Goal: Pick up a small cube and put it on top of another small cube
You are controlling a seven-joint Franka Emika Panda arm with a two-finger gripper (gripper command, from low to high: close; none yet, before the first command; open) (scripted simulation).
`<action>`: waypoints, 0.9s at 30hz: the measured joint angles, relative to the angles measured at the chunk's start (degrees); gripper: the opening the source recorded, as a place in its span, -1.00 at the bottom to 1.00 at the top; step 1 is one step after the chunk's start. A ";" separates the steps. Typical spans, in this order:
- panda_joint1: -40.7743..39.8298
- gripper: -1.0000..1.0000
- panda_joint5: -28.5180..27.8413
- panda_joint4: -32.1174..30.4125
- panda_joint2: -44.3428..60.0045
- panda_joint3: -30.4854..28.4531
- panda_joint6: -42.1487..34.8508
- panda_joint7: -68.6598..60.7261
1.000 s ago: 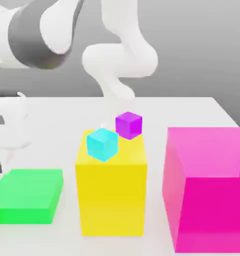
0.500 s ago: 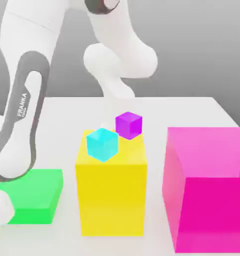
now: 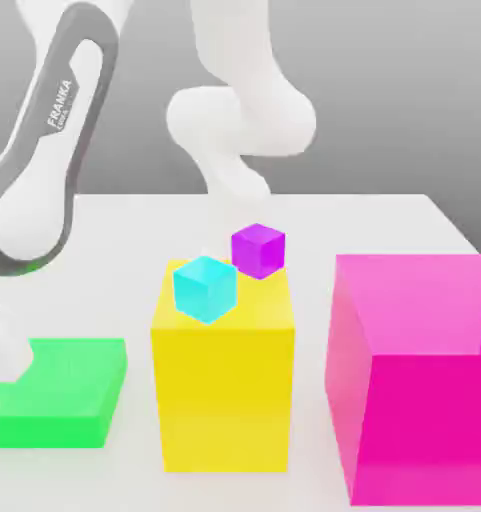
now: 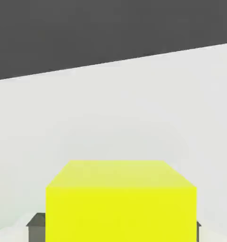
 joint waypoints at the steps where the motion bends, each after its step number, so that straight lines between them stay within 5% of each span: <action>1: 0.48 -1.00 -0.46 -0.52 -1.99 0.35 -1.79 -0.13; 15: 6.30 -1.00 -8.81 -8.02 -30.27 6.03 -26.36 -0.74; 27: 9.68 -1.00 -11.00 -22.50 -55.43 22.71 -29.47 18.58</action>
